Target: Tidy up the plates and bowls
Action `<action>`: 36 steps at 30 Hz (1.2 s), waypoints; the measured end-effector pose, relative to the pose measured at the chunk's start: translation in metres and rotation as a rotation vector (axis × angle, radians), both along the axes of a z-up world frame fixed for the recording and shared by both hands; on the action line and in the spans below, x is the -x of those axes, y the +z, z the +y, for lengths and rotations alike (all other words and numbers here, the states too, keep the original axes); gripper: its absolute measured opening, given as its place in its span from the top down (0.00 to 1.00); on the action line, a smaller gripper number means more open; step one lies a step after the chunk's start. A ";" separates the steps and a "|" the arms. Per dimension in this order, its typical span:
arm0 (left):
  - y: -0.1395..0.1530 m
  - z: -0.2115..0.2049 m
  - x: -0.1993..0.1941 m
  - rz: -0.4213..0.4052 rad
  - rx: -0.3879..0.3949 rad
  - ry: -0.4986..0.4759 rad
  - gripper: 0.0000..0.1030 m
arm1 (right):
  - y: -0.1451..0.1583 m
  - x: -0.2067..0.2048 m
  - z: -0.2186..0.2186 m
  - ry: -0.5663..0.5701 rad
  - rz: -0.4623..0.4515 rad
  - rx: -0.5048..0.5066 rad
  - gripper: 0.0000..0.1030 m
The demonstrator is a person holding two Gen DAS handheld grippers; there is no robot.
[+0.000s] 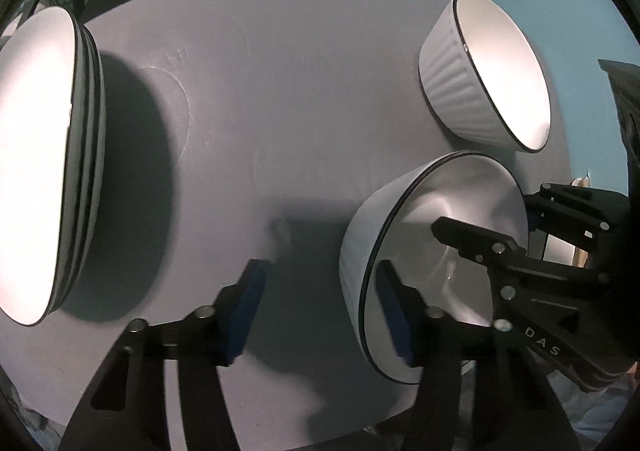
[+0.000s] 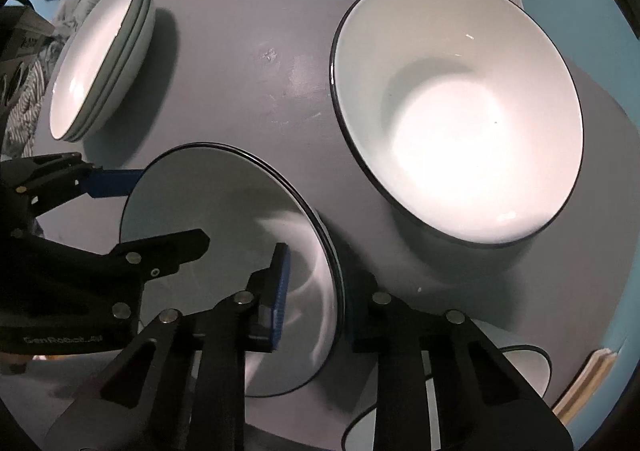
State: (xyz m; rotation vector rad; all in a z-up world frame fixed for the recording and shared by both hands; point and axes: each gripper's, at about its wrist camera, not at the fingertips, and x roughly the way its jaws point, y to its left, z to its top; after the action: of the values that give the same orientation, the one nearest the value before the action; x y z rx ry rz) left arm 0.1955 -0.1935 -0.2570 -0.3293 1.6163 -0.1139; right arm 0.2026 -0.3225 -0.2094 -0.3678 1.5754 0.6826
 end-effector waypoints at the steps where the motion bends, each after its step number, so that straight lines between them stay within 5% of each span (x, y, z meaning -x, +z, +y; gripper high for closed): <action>1: -0.001 0.001 0.000 0.006 0.003 0.004 0.52 | 0.000 0.000 0.001 0.005 -0.004 0.005 0.79; 8: -0.005 0.013 0.009 0.010 0.060 0.025 0.72 | 0.004 0.000 -0.004 -0.014 -0.002 0.011 0.82; 19: -0.004 0.009 0.023 0.022 0.055 0.008 0.84 | 0.004 -0.003 0.011 -0.050 0.029 -0.014 0.87; 36: -0.009 0.020 0.035 0.031 0.079 0.048 0.84 | -0.006 0.001 0.009 -0.106 0.091 -0.088 0.86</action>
State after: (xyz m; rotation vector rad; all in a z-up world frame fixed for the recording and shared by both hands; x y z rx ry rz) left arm 0.1603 -0.1737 -0.2657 -0.4325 1.6358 -0.1367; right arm 0.2013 -0.3138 -0.2157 -0.1883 1.6329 0.6919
